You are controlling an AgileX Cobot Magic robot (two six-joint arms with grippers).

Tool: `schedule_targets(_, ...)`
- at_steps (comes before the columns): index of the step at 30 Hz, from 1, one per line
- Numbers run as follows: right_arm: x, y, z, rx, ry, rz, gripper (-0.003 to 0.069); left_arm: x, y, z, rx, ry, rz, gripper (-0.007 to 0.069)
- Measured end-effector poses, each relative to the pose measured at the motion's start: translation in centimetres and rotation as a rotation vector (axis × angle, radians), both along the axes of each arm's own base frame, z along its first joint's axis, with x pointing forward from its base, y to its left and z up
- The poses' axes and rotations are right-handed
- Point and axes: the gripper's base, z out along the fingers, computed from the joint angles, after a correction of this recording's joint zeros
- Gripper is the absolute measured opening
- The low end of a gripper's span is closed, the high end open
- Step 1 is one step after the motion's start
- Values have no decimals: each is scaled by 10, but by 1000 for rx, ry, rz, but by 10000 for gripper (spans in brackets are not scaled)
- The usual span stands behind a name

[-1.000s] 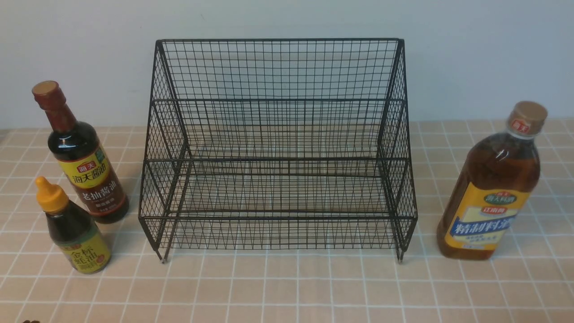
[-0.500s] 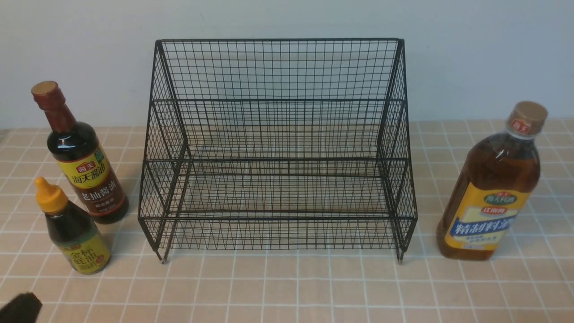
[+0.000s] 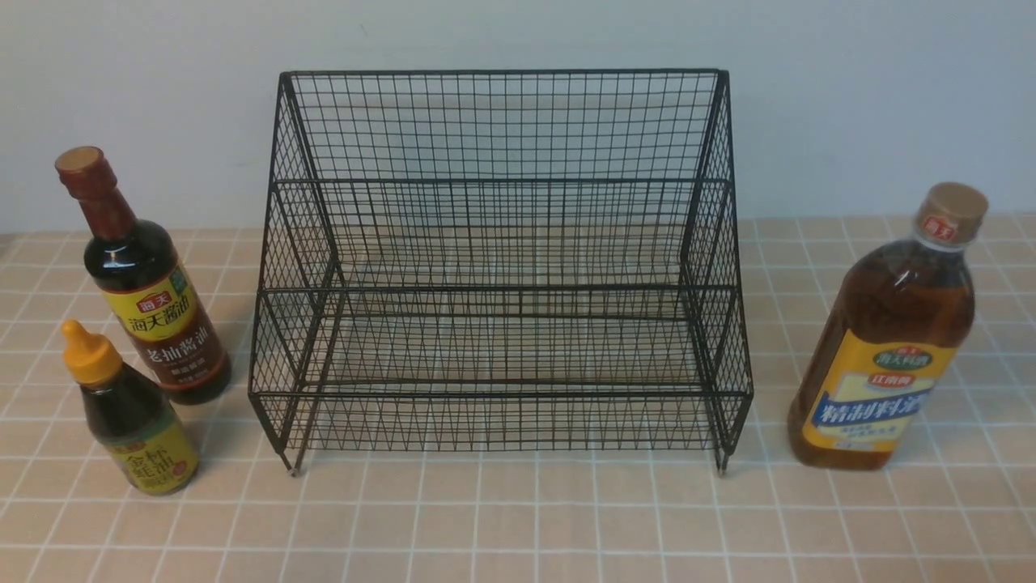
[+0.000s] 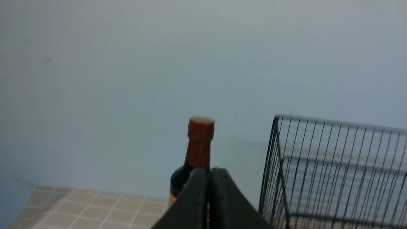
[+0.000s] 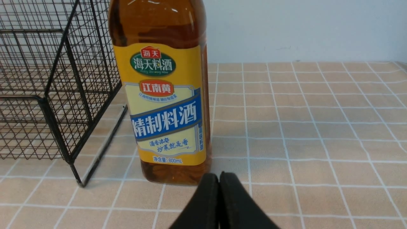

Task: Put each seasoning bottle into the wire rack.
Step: Use the left arm to grab the condiment bottle closest to it

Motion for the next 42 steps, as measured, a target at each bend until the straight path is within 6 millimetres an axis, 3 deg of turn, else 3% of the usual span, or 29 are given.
schedule_targets(8,0,0,0,0,0,0,-14,60,3,3,131,238,61,41)
schedule_targets(13,0,0,0,0,0,0,-14,89,7,0,62,290,102,175)
schedule_targets(16,0,0,0,0,0,0,-14,103,6,-2,-15,301,96,309)
schedule_targets(24,0,0,0,0,0,0,-14,121,-1,-7,39,314,30,496)
schedule_targets(34,0,0,0,0,0,0,-14,146,4,-36,58,347,90,511)
schedule_targets(42,0,0,0,0,0,0,-14,154,5,-56,73,408,96,511)
